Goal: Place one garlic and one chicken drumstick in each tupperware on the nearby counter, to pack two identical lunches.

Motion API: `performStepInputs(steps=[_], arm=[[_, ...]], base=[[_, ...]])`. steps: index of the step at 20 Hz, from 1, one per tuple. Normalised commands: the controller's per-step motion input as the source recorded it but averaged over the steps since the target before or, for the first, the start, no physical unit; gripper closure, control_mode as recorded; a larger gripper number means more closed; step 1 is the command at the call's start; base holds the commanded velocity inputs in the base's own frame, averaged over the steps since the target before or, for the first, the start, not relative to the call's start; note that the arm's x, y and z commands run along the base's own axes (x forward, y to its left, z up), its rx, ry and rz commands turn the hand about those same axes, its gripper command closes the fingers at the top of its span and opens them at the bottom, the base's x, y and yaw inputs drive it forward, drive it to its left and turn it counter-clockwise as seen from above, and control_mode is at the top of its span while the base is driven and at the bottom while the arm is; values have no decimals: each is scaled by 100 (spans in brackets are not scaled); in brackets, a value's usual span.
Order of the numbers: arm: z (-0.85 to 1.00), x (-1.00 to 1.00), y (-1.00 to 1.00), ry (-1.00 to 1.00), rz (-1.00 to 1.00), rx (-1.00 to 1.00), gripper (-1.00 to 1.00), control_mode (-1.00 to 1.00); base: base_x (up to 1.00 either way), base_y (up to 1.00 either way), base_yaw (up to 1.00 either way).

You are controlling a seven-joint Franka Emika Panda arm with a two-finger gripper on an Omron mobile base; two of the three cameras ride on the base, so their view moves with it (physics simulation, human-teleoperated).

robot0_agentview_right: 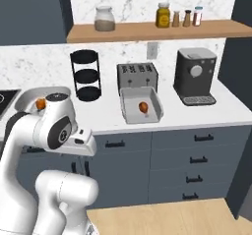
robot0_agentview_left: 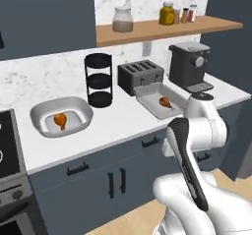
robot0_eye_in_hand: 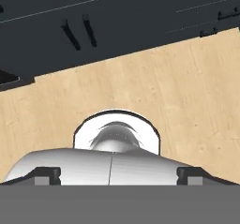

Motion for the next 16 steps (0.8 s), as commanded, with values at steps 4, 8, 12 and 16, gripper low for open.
performStepInputs(steps=[4, 8, 12, 16], arm=[[0, 0, 0, 0, 0, 0, -100, 100], [0, 0, 0, 0, 0, 0, -100, 100], [0, 0, 0, 0, 0, 0, -100, 100], [0, 0, 0, 0, 0, 0, -100, 100]], base=[[1, -100, -26], [15, -100, -2], [4, -100, 0], [3, -100, 0]])
